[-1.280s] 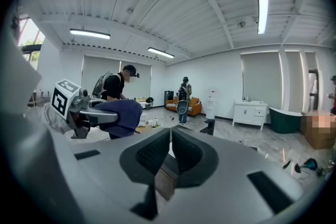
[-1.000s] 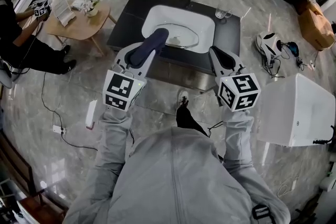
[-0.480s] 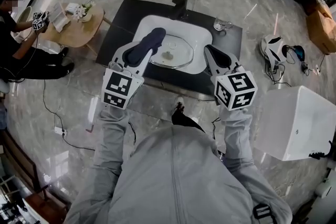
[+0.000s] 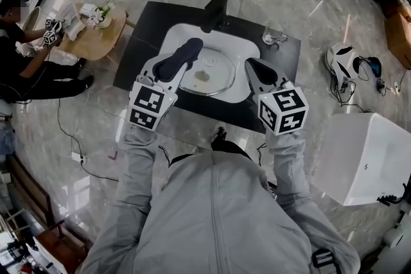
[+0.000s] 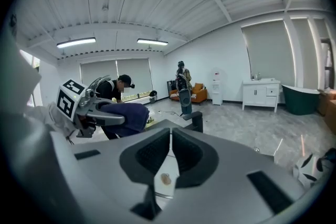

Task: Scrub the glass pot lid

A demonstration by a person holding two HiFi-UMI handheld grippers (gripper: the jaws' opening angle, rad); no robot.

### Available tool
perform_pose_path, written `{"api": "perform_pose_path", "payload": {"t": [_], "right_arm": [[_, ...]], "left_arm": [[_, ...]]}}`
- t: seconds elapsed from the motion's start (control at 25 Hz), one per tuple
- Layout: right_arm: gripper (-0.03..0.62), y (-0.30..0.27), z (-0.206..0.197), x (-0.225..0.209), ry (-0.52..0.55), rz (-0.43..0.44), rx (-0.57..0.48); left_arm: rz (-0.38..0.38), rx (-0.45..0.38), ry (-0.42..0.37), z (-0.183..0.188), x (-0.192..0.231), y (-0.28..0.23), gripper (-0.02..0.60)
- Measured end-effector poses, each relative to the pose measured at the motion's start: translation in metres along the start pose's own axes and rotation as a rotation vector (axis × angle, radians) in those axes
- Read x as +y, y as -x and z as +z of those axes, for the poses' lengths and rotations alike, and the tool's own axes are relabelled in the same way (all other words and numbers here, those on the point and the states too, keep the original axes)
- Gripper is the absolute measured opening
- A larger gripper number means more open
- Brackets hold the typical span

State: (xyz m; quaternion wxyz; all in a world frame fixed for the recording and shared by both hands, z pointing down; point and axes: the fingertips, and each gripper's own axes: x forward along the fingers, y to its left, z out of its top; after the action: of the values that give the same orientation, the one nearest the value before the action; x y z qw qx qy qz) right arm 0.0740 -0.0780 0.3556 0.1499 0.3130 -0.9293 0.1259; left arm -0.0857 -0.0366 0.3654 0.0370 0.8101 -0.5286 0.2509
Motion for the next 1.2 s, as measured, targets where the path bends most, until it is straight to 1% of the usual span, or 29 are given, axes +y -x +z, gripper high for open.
{"api": "perform_pose_path", "payload": {"t": [0.24, 0.32, 0.44, 0.56, 0.64, 0.76, 0.84, 1.04, 1.2], "right_arm": [[0.035, -0.015, -0.022, -0.020, -0.068, 0.004, 0.038], [0.035, -0.019, -0.030, -0.019, -0.092, 0.003, 0.047], [0.035, -0.028, -0.046, -0.016, -0.121, 0.006, 0.078], [0.035, -0.032, -0.061, -0.008, -0.138, -0.003, 0.105], [0.035, -0.037, -0.067, 0.000, -0.135, -0.011, 0.115], [0.035, -0.054, -0.070, 0.007, -0.140, -0.031, 0.123], [0.035, -0.060, -0.073, 0.009, -0.161, -0.069, 0.133], [0.035, -0.069, -0.089, 0.009, -0.219, -0.172, 0.171], [0.035, -0.083, -0.103, 0.014, -0.248, -0.229, 0.197]], "left_arm": [[-0.014, 0.075, 0.017, -0.024, 0.002, -0.026, 0.109], [-0.024, 0.104, 0.017, -0.036, 0.003, -0.033, 0.109], [-0.039, 0.147, -0.007, -0.053, 0.006, -0.046, 0.109], [-0.077, 0.201, -0.022, -0.081, 0.003, -0.057, 0.109], [-0.107, 0.232, -0.055, -0.096, 0.004, -0.065, 0.109], [-0.142, 0.259, -0.099, -0.113, 0.018, -0.079, 0.109], [-0.184, 0.279, -0.128, -0.125, 0.024, -0.089, 0.109], [-0.274, 0.344, -0.233, -0.155, 0.033, -0.120, 0.109], [-0.327, 0.429, -0.331, -0.191, 0.039, -0.148, 0.109]]}}
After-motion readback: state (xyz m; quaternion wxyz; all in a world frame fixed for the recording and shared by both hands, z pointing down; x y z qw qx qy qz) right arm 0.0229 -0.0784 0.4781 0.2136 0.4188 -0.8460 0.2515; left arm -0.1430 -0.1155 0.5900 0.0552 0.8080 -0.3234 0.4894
